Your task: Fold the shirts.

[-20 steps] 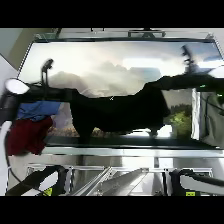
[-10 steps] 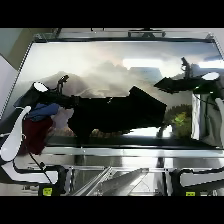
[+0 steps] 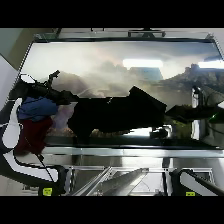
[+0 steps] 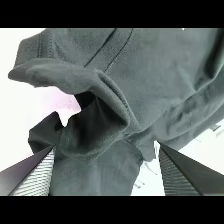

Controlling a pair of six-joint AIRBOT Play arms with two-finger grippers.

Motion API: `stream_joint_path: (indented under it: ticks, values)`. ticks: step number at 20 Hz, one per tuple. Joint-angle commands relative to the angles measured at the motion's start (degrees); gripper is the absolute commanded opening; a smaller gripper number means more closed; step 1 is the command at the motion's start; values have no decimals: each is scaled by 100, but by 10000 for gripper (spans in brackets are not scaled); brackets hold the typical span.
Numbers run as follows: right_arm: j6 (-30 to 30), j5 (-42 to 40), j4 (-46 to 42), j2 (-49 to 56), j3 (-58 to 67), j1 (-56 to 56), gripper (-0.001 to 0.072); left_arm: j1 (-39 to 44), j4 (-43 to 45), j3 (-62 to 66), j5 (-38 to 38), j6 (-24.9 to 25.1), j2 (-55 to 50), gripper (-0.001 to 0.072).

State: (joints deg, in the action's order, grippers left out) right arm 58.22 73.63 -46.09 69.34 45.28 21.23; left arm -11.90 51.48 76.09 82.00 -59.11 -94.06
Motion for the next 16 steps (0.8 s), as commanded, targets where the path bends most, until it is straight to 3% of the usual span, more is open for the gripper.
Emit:
stream_joint_path:
  ticks: [1,8,12,13,14,15,16]
  values:
    - [-658,-907,-195,-295,-1145,-223,690,111,-2,50,133,302,-243,707]
    - [-1266,-2135,-170,450,-1224,-791,689,332,-33,55,315,424,-866,706]
    - [-1263,-2065,-127,455,-1005,-789,674,334,-57,55,352,424,-925,689]
    - [-1263,-2055,-103,455,-1005,-789,552,334,-55,55,352,424,-925,689]
    - [-1266,-1982,-37,461,-1005,-789,346,337,-61,55,352,422,-925,688]
    - [-1314,-1884,76,463,-1005,-789,193,352,-90,55,350,422,-925,668]
    - [-1373,-1759,254,463,-1005,-789,75,358,-179,55,354,428,-925,466]
